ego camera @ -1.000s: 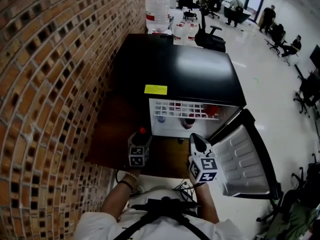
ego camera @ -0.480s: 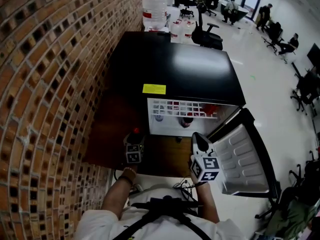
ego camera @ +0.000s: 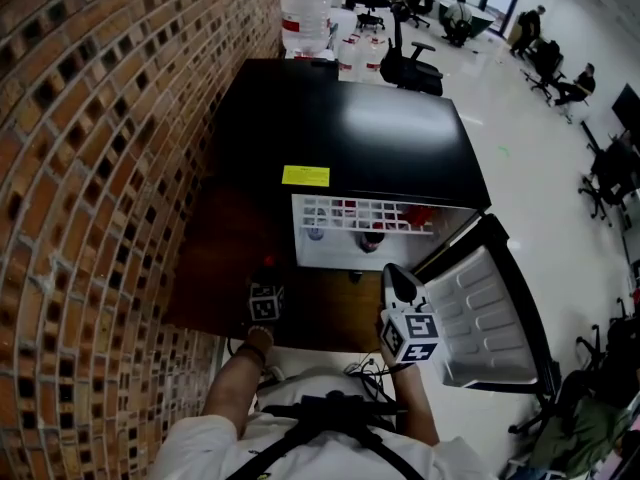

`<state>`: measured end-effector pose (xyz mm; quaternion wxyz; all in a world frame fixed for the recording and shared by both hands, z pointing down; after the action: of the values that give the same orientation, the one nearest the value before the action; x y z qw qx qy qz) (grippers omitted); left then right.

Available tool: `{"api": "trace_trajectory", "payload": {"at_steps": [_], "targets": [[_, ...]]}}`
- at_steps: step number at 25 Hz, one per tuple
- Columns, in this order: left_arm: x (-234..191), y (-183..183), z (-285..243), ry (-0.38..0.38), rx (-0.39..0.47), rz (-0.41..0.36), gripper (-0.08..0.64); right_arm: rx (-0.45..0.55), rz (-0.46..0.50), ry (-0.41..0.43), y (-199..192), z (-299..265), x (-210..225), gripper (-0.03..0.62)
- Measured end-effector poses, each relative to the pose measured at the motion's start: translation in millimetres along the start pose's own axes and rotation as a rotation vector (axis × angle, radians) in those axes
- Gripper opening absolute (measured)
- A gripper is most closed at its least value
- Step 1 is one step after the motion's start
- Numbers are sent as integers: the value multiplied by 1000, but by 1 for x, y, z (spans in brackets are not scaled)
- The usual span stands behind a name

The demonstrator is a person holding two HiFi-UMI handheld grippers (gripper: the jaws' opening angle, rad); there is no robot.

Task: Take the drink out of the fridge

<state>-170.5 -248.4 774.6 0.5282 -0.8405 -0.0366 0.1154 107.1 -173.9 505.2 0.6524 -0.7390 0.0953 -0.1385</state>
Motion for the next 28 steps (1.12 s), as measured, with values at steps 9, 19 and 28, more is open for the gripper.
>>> {"api": "trace_trajectory", "payload": {"at_steps": [9,19,28], "targets": [[5,0,4,-6,0,-73,307,18,10,10,5,0,-1,6],[14,-12,14,-21,-10,-149,307,17,4,21,4,3,-4,6],[14,-6,18,-39,-4,-149,368,29,3,23,9,12,-3,6]]}}
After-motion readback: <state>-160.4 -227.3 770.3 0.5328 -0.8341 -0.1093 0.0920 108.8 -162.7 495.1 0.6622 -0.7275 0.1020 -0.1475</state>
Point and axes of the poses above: the fingertips, and each gripper's own axes: z backward along the fingers, x to its right, y out of its top, the point moved 3 cm from there along z, backward along the fingers, and after that the axes turned 7 degrees about x, right-handed, at the moved point
